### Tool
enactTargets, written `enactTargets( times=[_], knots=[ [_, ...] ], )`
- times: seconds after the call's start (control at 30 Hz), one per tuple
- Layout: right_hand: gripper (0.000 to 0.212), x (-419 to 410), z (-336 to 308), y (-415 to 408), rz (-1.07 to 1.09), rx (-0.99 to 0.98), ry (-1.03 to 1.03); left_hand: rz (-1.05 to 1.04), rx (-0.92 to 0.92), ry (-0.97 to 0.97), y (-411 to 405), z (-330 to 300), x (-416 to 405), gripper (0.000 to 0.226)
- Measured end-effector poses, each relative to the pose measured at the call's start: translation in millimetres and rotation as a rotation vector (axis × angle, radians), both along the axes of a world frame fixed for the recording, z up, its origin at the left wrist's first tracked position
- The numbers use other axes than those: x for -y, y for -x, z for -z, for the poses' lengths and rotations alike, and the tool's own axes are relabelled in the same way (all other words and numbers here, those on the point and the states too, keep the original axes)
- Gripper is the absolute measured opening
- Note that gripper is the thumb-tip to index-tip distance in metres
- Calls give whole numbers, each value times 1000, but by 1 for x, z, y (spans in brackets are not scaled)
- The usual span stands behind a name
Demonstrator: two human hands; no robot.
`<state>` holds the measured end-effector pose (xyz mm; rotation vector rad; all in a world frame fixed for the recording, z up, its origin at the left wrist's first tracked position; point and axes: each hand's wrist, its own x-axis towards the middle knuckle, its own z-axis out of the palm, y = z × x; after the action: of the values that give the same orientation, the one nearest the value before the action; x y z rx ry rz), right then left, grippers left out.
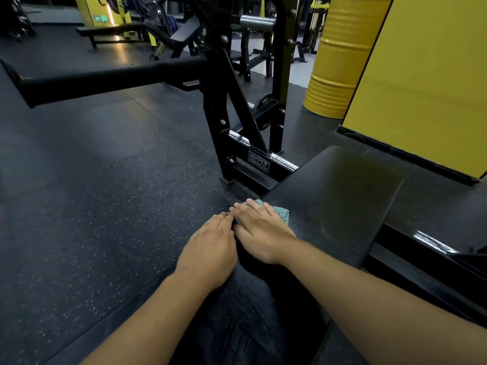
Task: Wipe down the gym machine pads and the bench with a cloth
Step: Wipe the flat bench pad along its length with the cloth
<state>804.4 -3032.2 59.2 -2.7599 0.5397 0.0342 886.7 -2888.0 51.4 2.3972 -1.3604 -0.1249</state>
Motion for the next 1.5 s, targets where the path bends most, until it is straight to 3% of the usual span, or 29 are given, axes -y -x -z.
enactTargets(
  times=[0.17,0.3,0.4,0.73,1.33,1.5],
  knots=[
    [59,2,-13,10,124,278,-309,-38,-4,103,17,-18,7,52],
    [49,6,-8,31,172,385,-183,-3,-3,109,24,-26,26,51],
    [34,10,-2,49,235,358,-115,79,12,-49,30,-21,41,53],
    [59,10,-17,64,129,-37,33,123,3,-263,31,-15,51,65],
    [61,4,-18,67,140,-90,0,168,-17,-371,30,-17,49,66],
    [56,10,-18,75,220,100,-124,164,34,-319,31,-17,70,70]
  ],
)
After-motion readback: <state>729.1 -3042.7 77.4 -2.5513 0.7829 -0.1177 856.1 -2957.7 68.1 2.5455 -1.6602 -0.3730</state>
